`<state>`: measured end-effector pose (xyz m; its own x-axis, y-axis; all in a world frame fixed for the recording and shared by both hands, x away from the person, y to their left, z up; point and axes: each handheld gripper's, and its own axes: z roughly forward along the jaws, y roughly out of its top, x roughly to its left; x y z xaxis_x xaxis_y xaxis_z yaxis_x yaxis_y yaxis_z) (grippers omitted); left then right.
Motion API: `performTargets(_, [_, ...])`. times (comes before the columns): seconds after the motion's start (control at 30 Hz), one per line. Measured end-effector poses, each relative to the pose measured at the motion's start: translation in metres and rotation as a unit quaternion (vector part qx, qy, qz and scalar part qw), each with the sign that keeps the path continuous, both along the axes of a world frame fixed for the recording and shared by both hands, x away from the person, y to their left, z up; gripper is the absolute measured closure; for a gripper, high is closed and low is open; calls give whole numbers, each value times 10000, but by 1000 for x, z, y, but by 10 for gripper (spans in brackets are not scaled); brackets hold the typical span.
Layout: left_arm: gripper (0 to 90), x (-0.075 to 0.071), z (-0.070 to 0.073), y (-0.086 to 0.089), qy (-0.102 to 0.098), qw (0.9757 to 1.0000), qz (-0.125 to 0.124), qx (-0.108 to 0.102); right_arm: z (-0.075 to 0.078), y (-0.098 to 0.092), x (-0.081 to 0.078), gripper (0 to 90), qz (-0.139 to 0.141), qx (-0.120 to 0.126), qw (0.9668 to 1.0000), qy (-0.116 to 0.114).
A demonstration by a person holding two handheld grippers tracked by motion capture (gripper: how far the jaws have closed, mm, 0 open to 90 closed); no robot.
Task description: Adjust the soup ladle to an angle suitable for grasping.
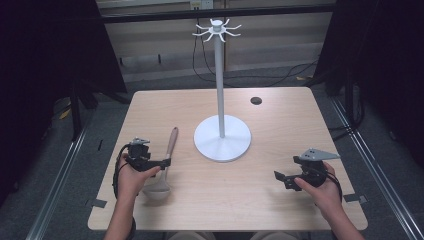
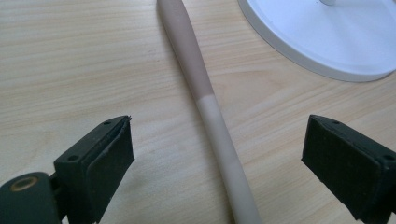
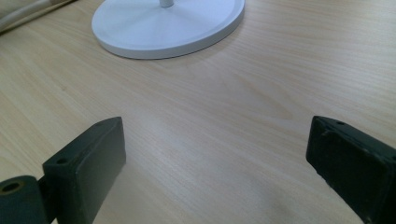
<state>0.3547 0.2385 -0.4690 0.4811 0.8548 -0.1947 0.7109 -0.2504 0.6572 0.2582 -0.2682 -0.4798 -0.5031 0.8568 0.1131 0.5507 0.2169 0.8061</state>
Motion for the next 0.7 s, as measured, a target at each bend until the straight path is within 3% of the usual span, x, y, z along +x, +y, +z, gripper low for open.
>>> performTargets(0.3, [91, 2, -1, -1, 25, 10000, -15, 1, 0, 2, -2, 44, -2, -32, 10000, 24])
performTargets(0.43, [139, 6, 5, 0, -52, 10000, 30, 0, 1, 1, -2, 44, 9, -24, 10000, 1])
performTargets(0.53, [238, 8, 6, 1, -38, 10000, 9, -20, 2, 1, -2, 44, 21, -14, 10000, -22])
performTargets(0.7, [521, 18, 5, 4, 24, 9999, 117, 0, 3, 3, -3, 44, 81, 13, 10000, -28])
